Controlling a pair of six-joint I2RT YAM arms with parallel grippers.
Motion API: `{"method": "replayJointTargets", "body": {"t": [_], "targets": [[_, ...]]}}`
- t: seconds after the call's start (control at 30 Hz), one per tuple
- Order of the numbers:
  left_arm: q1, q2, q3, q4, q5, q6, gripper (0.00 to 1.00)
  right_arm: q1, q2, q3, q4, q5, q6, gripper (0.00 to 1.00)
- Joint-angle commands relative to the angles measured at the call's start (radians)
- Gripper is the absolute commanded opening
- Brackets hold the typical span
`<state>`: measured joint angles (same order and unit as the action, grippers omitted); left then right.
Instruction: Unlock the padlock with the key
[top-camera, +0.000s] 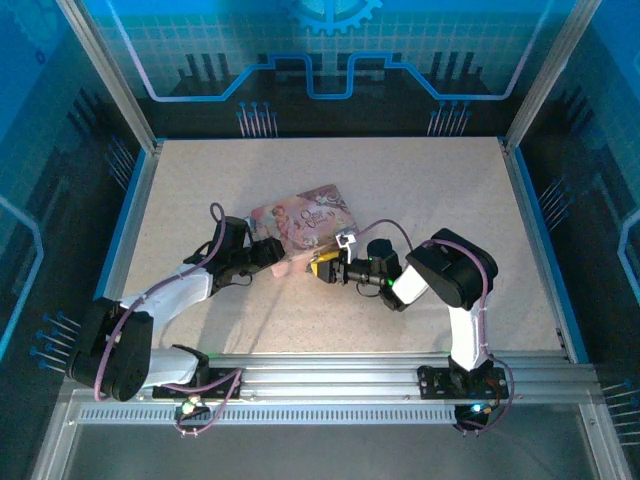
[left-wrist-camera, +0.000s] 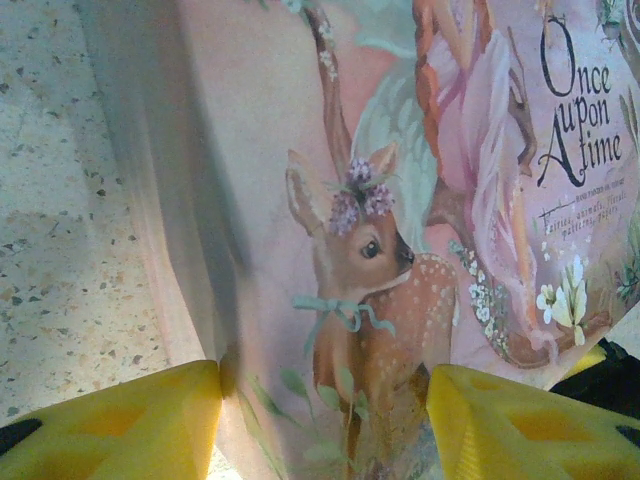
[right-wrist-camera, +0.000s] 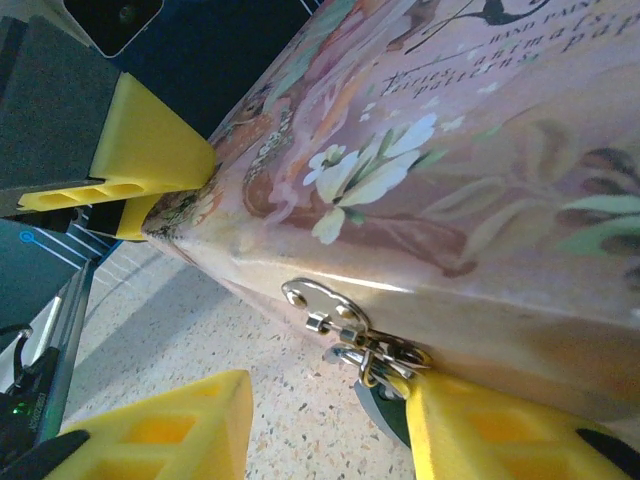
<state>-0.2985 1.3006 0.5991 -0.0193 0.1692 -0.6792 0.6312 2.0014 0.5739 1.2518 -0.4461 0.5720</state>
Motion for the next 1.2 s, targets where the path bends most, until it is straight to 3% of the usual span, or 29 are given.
{"method": "replayJointTargets", "body": {"t": [0.0, 0.23, 0.9, 1.17], "targets": [[-0.018, 0.011, -0.023, -0.024, -0.003, -0.006, 0.58, 0.041, -0.006, 0.0, 0.126, -0.081, -0.036, 0.42], [-0.025, 0.013, -0.026, -0.021, -0.006, -0.007, 0.58, 0.045, -0.005, -0.001, 0.13, -0.08, -0.043, 0.36], [-0.027, 0.023, -0.032, -0.011, -0.005, -0.013, 0.58, 0.061, -0.041, -0.033, 0.115, -0.067, -0.076, 0.35], [-0.052, 0.018, -0.025, -0.02, -0.016, -0.012, 0.57, 0.07, -0.025, 0.006, 0.095, -0.021, -0.029, 0.3]]}}
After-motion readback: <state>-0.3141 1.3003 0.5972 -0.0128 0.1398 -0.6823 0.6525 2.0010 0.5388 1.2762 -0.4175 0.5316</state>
